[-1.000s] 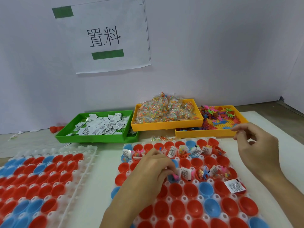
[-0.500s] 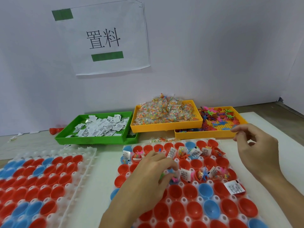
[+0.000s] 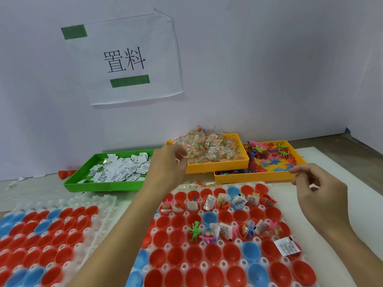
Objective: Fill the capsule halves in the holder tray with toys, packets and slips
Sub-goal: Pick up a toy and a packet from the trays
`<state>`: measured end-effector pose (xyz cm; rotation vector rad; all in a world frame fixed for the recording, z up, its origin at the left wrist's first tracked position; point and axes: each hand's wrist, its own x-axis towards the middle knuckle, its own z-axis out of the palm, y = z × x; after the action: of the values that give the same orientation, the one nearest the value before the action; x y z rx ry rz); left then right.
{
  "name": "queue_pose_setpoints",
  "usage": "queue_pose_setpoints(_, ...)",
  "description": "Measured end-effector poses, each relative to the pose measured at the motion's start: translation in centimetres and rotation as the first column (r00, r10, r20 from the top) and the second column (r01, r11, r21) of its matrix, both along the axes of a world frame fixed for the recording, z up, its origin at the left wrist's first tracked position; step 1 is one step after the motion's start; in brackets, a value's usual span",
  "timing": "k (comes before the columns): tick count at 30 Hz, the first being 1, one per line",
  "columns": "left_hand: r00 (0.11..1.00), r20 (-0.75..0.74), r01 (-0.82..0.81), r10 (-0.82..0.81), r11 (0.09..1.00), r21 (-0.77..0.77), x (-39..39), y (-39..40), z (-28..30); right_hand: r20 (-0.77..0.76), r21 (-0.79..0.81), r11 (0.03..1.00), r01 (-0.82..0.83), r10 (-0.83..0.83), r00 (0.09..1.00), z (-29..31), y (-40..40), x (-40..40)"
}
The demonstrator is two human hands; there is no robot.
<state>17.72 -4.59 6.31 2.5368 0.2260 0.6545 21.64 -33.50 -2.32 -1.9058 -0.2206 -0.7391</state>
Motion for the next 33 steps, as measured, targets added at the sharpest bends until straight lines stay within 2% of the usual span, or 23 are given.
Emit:
queue_pose_setpoints(3, 0.997, -0.070, -0.038, 0.039, 0.999, 0.015, 3.9, 0.2, -0.2, -0.003, 0.005, 1.000, -0.002, 0.002, 1.000, 0.1, -0.1, 0.0)
queue_pose_setpoints(8, 0.982, -0.189, 0.005, 0.025, 0.987, 0.161, 7.1, 0.0, -1.2, -0.012, 0.026, 1.000, 0.005, -0.004, 1.000, 0.1, -0.4, 0.1)
queue_pose_setpoints(12, 0.989, -0.141, -0.019, 0.045, 0.984, 0.176, 7.6, 0.0, -1.5, -0.022, 0.033, 0.999, 0.013, -0.012, 1.000, 0.1, -0.4, 0.2)
queue_pose_setpoints(15, 1.000, -0.004, -0.030, 0.031, 0.989, 0.144, 7.2, 0.0, -1.5, -0.025, 0.028, 0.999, 0.016, -0.015, 1.000, 0.2, -0.3, 0.2)
queue_pose_setpoints(18, 0.987, 0.154, -0.041, 0.037, 0.999, 0.020, 6.1, -0.2, -0.9, -0.026, 0.025, 1.000, 0.016, -0.015, 1.000, 0.2, -0.3, 0.0)
queue_pose_setpoints(21, 0.975, 0.219, 0.013, 0.041, 0.970, -0.241, 3.9, -0.9, 0.1, -0.030, 0.014, 1.000, 0.020, -0.020, 0.999, 0.4, -0.1, -0.1)
queue_pose_setpoints(24, 0.972, 0.236, 0.121, 0.022, 0.810, -0.574, 0.9, -1.4, 0.3, -0.028, -0.005, 1.000, 0.025, -0.025, 0.999, 0.5, 0.0, -0.3)
queue_pose_setpoints(27, 0.964, 0.264, 0.200, 0.016, 0.610, -0.767, -2.6, -1.4, -0.3, -0.023, -0.015, 1.000, 0.019, -0.019, 1.000, 0.7, 0.3, -0.6)
queue_pose_setpoints(29, 0.964, 0.266, 0.244, -0.027, 0.492, -0.835, -4.8, -1.1, -1.3, -0.023, -0.017, 1.000, 0.005, -0.005, 1.000, 1.0, 0.6, -1.0)
queue_pose_setpoints(30, 0.963, 0.260, 0.260, -0.065, 0.464, -0.847, -5.8, -1.0, -1.9, -0.024, -0.018, 1.000, -0.005, 0.004, 1.000, 1.2, 0.8, -1.2)
queue_pose_setpoints(31, 0.964, 0.244, 0.265, -0.107, 0.470, -0.842, -6.7, -0.9, -2.5, -0.021, -0.017, 1.000, -0.017, 0.017, 1.000, 1.4, 1.0, -1.4)
queue_pose_setpoints(33, 0.966, 0.188, 0.255, -0.176, 0.548, -0.797, -8.1, -1.0, -3.5, -0.015, -0.018, 0.998, -0.056, 0.056, 0.998, 2.0, 1.5, -2.0)
